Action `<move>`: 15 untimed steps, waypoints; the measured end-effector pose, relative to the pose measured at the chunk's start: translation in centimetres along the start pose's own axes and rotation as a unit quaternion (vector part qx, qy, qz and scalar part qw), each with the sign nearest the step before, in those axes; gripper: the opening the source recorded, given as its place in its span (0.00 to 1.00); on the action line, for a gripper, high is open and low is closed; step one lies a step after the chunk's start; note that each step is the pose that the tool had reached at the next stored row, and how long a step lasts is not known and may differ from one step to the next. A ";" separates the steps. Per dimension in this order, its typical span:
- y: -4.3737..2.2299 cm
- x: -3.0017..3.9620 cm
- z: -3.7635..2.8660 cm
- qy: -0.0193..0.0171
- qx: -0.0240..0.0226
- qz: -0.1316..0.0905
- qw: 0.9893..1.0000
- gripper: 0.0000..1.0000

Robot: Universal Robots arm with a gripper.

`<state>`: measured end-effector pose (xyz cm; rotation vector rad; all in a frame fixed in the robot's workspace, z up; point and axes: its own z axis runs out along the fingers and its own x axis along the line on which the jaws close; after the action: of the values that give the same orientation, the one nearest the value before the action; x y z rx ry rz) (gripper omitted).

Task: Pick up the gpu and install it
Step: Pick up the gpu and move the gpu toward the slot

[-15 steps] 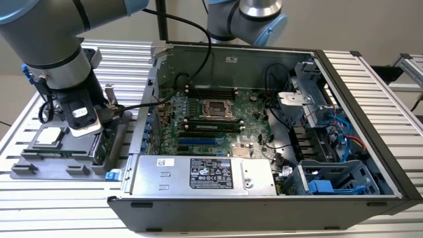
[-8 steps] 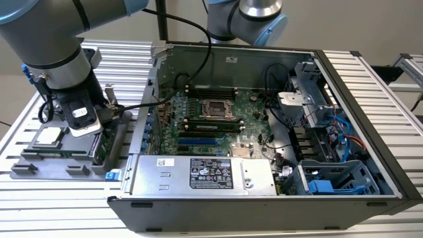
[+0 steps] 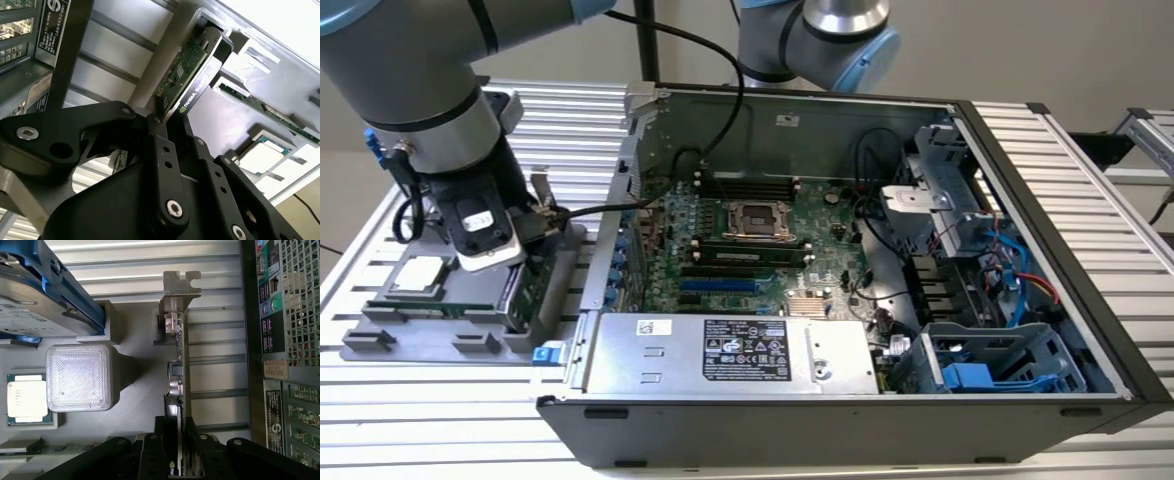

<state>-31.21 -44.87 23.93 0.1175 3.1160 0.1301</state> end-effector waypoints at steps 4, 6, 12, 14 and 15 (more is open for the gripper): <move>0.02 0.00 -0.19 0.000 0.000 0.000 1.000 0.00; 0.02 -0.01 -0.21 0.000 0.000 0.000 1.000 0.00; 0.03 0.00 -0.42 0.000 0.000 0.000 1.000 0.00; 0.05 -0.01 -0.55 0.000 0.000 0.000 1.000 0.00; 0.05 -0.01 -0.62 0.000 0.000 0.000 1.000 0.00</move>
<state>-31.21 -44.87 24.55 0.1176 3.1161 0.1301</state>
